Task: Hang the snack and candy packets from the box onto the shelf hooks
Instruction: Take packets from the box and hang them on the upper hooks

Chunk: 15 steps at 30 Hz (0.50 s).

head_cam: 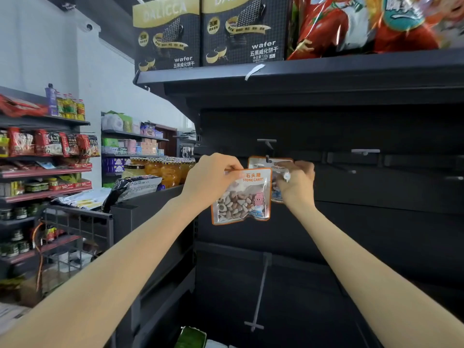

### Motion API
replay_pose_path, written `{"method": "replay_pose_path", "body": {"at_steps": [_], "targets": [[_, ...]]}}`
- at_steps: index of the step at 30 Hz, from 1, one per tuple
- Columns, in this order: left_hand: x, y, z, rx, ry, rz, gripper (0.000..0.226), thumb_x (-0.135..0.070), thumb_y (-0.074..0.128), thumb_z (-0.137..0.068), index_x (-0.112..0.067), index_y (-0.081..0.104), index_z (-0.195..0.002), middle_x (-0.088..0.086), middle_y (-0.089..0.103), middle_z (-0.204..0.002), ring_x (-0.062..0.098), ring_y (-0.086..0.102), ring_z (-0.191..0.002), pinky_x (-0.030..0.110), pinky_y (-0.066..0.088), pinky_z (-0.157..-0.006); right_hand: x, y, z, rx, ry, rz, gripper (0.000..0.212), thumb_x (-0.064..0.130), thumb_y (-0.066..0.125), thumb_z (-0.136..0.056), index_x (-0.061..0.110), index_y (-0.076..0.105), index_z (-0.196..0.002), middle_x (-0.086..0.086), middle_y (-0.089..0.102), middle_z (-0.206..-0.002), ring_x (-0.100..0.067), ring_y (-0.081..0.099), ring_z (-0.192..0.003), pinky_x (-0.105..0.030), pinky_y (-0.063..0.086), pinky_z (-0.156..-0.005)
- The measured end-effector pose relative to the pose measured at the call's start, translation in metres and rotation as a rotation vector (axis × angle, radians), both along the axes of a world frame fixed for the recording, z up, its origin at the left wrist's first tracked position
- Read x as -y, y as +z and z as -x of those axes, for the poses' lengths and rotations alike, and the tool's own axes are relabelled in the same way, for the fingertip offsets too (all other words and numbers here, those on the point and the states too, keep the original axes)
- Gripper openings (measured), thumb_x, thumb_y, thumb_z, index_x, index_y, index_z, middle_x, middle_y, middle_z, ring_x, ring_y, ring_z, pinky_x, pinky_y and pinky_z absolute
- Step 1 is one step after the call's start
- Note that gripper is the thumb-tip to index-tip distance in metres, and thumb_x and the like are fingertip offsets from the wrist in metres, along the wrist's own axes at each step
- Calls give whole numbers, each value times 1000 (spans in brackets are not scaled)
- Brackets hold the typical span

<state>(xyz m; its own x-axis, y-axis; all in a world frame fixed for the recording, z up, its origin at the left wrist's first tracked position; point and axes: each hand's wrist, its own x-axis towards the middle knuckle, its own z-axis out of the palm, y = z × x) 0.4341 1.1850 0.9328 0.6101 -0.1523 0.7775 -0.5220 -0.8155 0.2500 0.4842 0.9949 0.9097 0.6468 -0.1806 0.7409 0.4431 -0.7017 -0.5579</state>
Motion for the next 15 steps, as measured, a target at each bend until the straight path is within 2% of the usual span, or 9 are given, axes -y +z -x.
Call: {"method": "replay_pose_path", "body": {"at_steps": [3,5,7,10,12,15], "targets": [[7,3,4,4,-94,73,14,-30,61,-89,-23,71,-95,-9,70,-92,8,64,-87,39,54,-78,5,2,31,176,201,-155,19,20,49,-98,12,64,-104,-4,52,-115,-14,53,-105,-10,39,-79],[15,5,6,4,-152,128,12,-28,63,-88,-20,72,-93,-9,70,-88,6,65,-83,38,54,-79,8,2,48,144,432,-176,19,27,47,-98,18,63,-103,1,64,-100,-9,63,-88,-17,50,-70],[24,7,5,4,-176,154,11,-28,65,-87,-21,71,-91,-10,69,-85,6,65,-81,38,54,-78,9,3,56,104,541,-115,17,27,54,-95,28,57,-112,4,67,-99,-10,67,-87,-25,56,-67],[36,7,1,26,-193,214,9,-29,65,-86,-26,66,-94,-13,68,-87,5,65,-82,38,55,-76,5,6,57,164,544,-108,36,17,58,-93,38,50,-120,3,66,-96,-8,68,-83,-21,57,-64],[41,4,-1,105,-172,250,16,-27,67,-85,-26,62,-100,-16,62,-92,5,62,-88,35,54,-78,2,7,56,218,486,-167,30,12,56,-94,35,57,-114,5,67,-95,-9,67,-85,-19,55,-64],[42,-5,-5,226,-139,234,26,-17,66,-85,-21,60,-109,-9,53,-107,11,54,-102,32,51,-83,-1,4,51,239,383,-242,22,13,54,-95,31,66,-100,13,64,-95,-10,63,-93,-28,55,-76]]}}
